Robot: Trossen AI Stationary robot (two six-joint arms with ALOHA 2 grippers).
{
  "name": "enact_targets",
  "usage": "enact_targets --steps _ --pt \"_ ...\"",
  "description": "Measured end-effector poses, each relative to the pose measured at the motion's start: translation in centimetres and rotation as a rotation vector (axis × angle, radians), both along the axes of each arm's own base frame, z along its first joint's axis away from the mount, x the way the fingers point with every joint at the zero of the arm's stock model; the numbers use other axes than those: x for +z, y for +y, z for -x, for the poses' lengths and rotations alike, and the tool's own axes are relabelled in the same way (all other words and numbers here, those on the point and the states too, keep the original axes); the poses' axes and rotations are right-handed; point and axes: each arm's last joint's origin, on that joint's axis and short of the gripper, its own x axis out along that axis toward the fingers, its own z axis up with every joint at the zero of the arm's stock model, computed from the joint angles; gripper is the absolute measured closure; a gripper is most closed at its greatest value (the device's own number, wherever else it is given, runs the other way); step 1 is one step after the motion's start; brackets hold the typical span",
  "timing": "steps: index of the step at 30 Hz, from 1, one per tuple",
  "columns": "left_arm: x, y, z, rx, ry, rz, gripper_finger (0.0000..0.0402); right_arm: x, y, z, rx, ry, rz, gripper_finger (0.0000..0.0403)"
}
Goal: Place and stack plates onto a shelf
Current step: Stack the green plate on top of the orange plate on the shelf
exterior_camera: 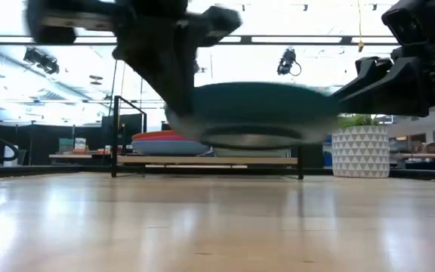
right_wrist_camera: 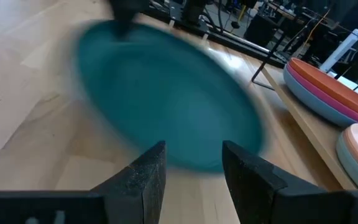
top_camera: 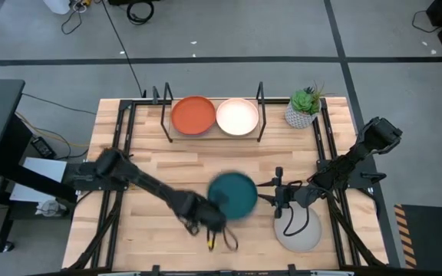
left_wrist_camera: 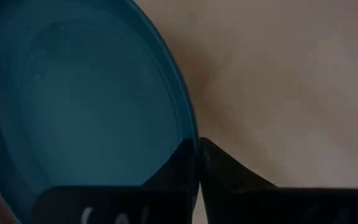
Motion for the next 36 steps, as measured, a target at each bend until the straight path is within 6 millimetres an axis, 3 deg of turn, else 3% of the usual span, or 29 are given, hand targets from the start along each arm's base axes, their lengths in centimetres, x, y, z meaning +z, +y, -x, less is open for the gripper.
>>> enact_targets --steps 8,13,21,36 --pt "3.9 6.2 2.3 0.308 0.083 -0.143 0.0388 0.5 -0.2 0.0 -0.117 -0.058 0.041 0.0241" --pt "5.2 11.3 2.2 0.529 0.055 -0.166 0.0388 0.5 -0.2 0.0 -0.112 -0.057 0.040 0.0241" --pt "5.6 17.9 1.7 0.746 0.036 -0.099 0.0388 0.3 -0.1 0.1 -0.102 -0.042 0.047 0.0241" --pt "5.7 25.8 2.0 1.124 -0.075 0.012 0.0380 0.3 0.2 0.3 -0.086 -0.042 0.044 0.0241"
